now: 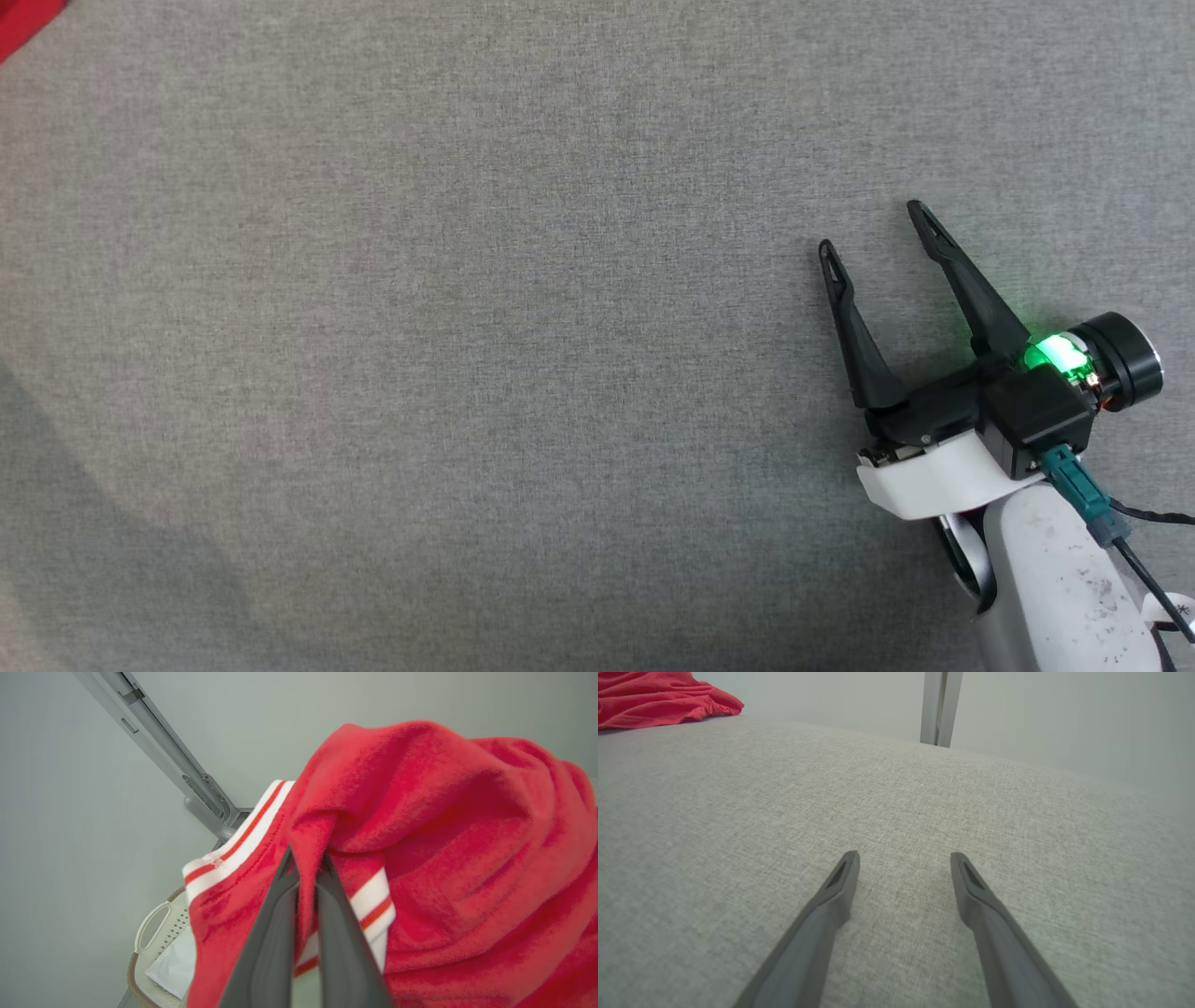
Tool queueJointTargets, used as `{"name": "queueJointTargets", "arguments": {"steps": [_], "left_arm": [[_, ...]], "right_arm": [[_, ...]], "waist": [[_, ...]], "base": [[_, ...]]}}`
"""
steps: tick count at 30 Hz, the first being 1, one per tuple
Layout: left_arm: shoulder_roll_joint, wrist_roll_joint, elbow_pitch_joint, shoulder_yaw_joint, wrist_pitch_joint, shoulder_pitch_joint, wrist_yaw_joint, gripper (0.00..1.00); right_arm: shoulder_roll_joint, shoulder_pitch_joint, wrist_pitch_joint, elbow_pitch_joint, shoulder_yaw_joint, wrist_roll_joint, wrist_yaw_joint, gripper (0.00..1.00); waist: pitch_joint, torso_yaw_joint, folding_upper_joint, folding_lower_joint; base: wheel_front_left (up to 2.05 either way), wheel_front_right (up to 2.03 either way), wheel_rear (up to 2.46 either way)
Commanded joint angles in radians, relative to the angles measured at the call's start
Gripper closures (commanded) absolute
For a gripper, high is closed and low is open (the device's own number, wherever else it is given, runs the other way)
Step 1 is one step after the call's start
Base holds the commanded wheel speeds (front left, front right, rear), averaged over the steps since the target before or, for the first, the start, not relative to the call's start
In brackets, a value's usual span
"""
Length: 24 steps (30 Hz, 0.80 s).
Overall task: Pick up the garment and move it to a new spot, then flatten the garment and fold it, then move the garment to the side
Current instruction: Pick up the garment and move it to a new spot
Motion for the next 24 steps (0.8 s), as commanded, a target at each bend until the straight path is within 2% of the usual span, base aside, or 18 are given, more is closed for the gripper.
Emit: {"name": "queueJointTargets", "arguments": {"steps": [1, 7, 16, 24], "left_arm": [[0.017, 0.004, 0.000, -0.007, -0.012, -0.021, -0.003, 1.00], [0.034, -0.003, -0.064, -0.081, -0.035, -0.044, -0.008, 1.00], [0.076, -0.081, -0.305, -0.327, 0.010, -0.072, -0.008, 1.00], [0.026, -0.150, -0.546, -0.503, 0.090, -0.099, -0.008, 1.00]], "right_arm": [[-0.009, 0.003, 0.004, 0.018, -0.004, 0.007, -0.002, 0.00], [-0.007, 0.019, 0.002, 0.043, 0.011, 0.050, -0.002, 0.00], [-0.007, 0.074, 0.002, 0.085, 0.003, 0.130, -0.002, 0.00], [-0.006, 0.123, 0.002, 0.105, -0.016, 0.192, -0.002, 0.00]], "waist": [[-0.041, -0.008, 0.0000, 0.0000], [-0.149, -0.039, 0.0000, 0.0000], [-0.346, -0.108, 0.0000, 0.0000], [-0.477, -0.167, 0.0000, 0.0000]], "base": [[0.00, 0.00, 0.00], [0.00, 0.00, 0.00], [0.00, 0.00, 0.00], [0.00, 0.00, 0.00]]}}
